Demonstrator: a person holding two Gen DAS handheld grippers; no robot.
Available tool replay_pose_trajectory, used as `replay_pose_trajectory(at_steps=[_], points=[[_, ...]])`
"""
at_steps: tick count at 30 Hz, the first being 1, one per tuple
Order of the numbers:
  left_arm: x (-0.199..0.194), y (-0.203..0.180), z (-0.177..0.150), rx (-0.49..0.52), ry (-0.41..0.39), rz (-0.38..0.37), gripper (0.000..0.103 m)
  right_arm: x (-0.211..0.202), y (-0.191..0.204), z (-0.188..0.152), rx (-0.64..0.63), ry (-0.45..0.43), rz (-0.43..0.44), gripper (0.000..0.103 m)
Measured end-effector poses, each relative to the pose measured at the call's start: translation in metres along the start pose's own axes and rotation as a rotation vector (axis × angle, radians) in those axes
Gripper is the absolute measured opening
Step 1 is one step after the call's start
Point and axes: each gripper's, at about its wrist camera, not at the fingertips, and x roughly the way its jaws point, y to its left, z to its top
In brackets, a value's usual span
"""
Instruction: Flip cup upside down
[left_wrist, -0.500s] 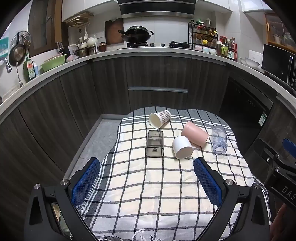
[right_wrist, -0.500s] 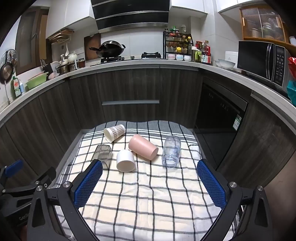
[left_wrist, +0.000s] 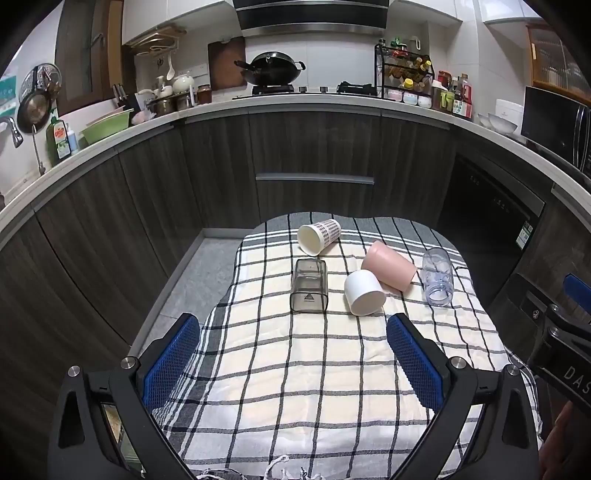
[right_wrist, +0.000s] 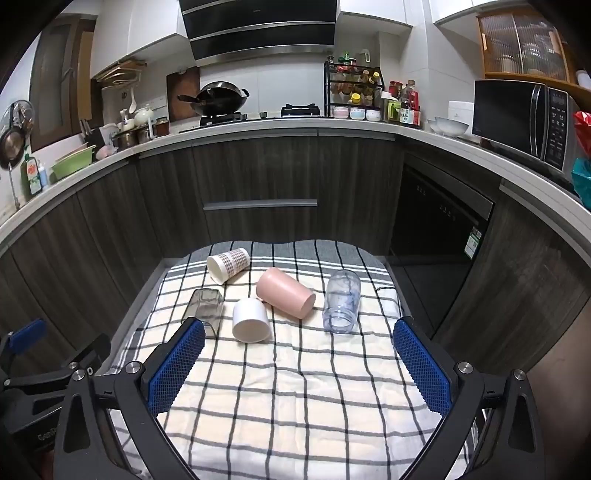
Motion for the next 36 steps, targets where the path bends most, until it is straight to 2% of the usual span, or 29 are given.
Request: replay_pose_trajectory(at_steps=[36], points=[[0.0069,-0.0011,-0.0066,0.004,0.010,0.004,0.103,0.0044,-0.0028,-0.0039,0.004,0.007,0.006,0.102]])
